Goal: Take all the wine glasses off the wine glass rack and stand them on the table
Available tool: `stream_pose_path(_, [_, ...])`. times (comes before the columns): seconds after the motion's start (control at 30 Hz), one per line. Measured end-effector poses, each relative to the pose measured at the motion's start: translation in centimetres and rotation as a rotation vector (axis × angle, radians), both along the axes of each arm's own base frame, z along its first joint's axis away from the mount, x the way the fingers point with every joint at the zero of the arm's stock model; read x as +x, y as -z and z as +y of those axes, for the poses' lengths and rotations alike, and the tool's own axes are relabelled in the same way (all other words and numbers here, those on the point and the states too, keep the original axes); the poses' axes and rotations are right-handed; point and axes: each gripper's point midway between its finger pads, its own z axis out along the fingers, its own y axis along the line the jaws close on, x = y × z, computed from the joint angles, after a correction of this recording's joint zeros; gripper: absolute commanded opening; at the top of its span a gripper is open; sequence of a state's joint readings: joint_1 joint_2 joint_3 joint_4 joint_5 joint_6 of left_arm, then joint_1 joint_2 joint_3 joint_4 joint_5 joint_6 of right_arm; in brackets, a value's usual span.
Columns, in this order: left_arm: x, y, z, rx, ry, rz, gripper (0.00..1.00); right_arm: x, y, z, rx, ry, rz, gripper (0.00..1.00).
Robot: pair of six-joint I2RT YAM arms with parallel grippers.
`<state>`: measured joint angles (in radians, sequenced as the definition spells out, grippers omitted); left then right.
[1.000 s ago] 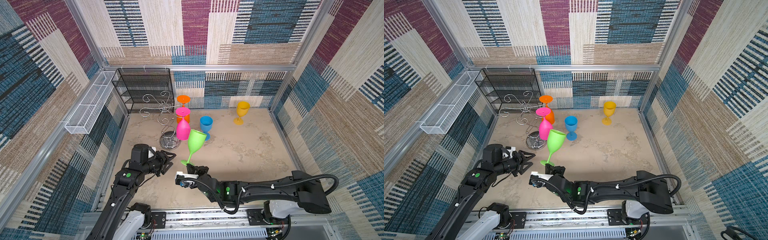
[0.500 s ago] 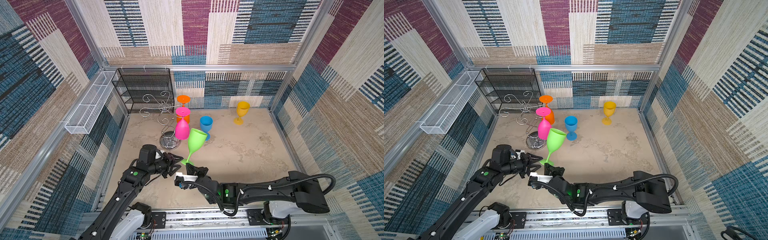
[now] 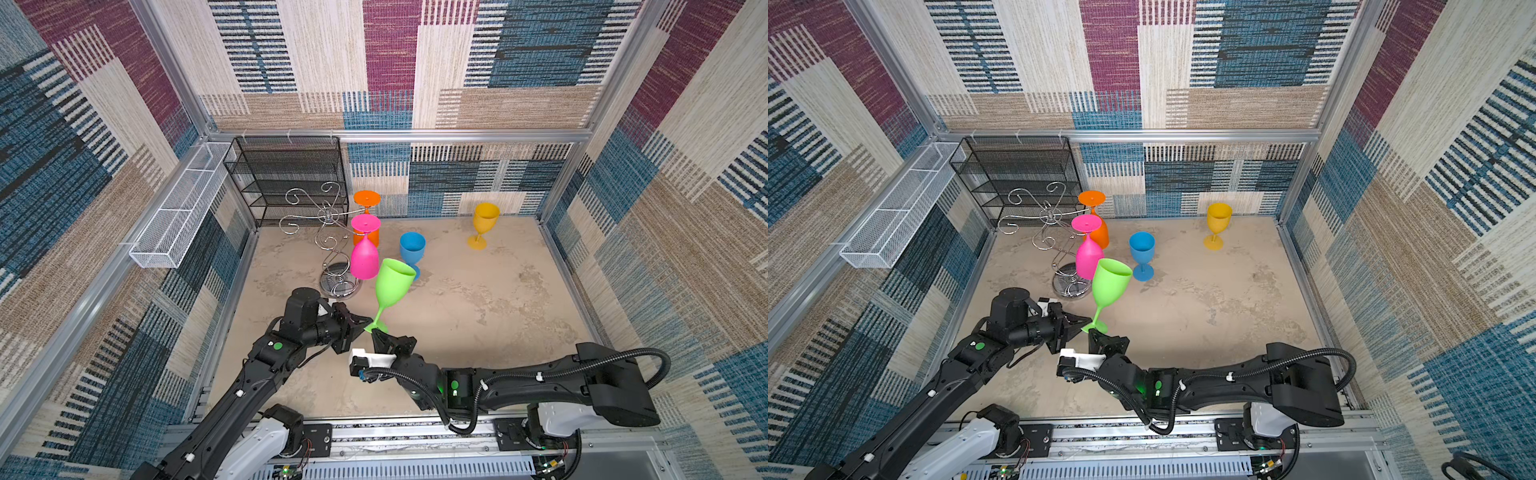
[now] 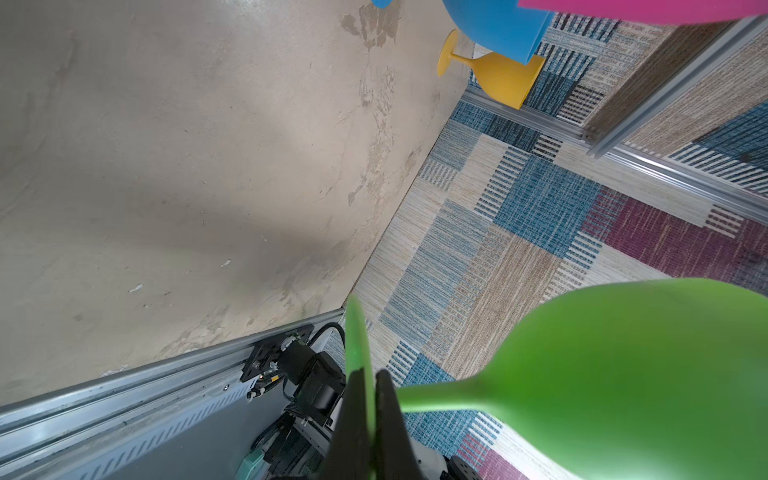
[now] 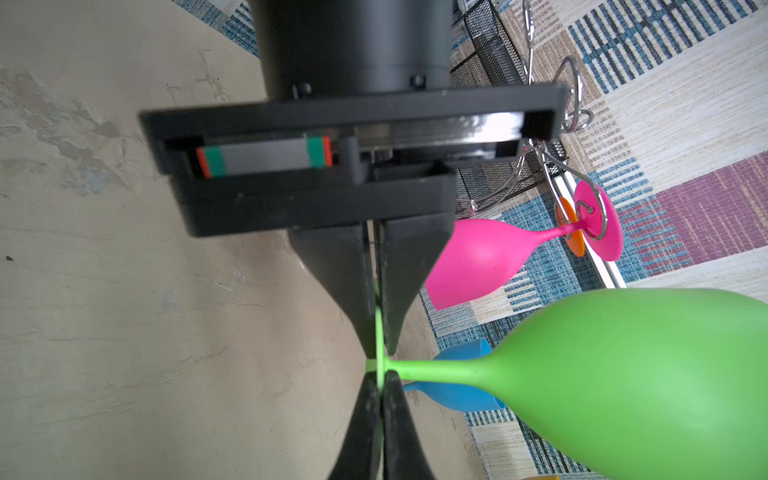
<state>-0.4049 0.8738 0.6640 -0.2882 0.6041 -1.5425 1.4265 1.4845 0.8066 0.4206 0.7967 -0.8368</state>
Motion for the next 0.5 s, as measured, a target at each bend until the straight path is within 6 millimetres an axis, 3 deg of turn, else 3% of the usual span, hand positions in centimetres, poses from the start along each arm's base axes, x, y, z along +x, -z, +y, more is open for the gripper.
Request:
stream_pose_path(0.2, [0.0,0.1,0.0,-0.004,-0.002,0.0,0.0,0.0,0.0,0.0,-0.004,-0.001,-0.003,0.0])
stream_pose_path(0.5, [-0.2,1.6,-0.1,-0.021,0.006,-0.028,0.0,-0.4,-0.6,-0.4,0.02,-0.019,0.047,0.49])
